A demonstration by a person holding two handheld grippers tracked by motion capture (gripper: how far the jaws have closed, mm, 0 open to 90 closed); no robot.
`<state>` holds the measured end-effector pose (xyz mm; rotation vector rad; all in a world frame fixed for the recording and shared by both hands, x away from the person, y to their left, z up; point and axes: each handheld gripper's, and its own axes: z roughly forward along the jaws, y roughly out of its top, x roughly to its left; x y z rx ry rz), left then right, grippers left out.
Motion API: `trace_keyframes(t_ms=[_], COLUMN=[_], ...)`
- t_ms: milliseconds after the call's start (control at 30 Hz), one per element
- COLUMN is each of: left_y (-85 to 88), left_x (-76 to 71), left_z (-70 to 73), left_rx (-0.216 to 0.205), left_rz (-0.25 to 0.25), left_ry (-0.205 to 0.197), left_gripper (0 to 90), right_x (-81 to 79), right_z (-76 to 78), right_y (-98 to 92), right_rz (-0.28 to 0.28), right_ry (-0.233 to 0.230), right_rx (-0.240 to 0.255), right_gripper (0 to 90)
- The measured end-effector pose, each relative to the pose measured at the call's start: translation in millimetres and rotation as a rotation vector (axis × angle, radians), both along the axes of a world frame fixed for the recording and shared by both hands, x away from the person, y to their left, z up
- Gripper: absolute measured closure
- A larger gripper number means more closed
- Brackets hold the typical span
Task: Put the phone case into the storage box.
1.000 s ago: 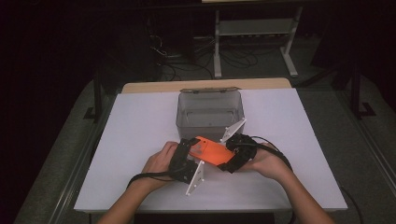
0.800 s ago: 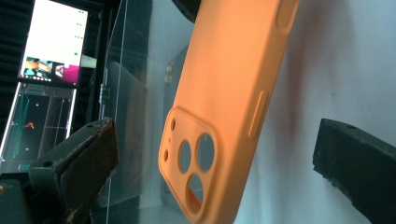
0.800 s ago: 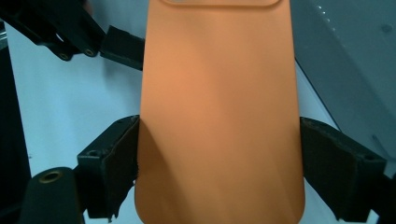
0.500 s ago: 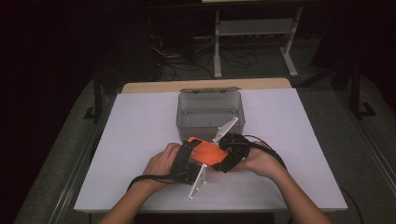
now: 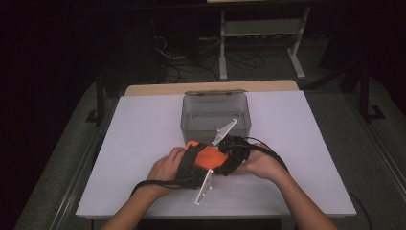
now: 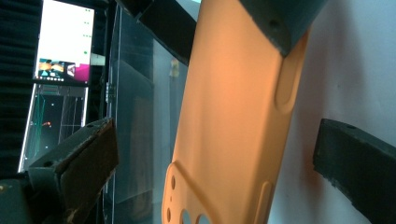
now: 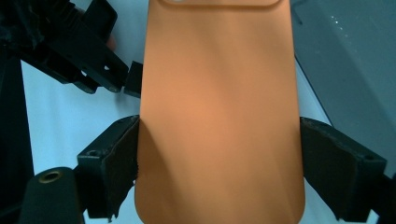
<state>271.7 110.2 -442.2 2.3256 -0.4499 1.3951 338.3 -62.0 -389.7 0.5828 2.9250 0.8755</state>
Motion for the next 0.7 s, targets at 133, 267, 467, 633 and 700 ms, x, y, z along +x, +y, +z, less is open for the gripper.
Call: trace_keyframes(t_ms=[133,267,467,633,700], left_y=[-0.7,-1.2,-1.5,-2.4,-2.5], left_x=[1.0,0.9,-0.7,-1.9,-2.9], left_z=[-1.2,-2.0,-3.1,-4.8,-5.7], left_rx=[0.000,0.005,0.008,0.000,-0.001], left_rz=[0.007,0.016,0.023,0.026,0.026], left_ry=[-0.002,-0.006,-0.026,-0.045,-0.067], left_gripper=[0.1,0.4,5.7,8.5,11.9], right_x=[0.0,0.5,0.3,0.9,1.0], right_z=[-0.5,-0.4,0.0,0.2,0.6], right_y=[-1.0,-1.7,-1.8,-2.5,-2.8], right_rz=[-0.001,0.000,-0.004,-0.007,-0.010], right_ry=[-0.001,-0.003,-0.004,-0.003,-0.005], right_rx=[-0.002,-0.002,0.002,0.004,0.005], right_gripper=[15.8,15.8,15.8,15.8,15.8])
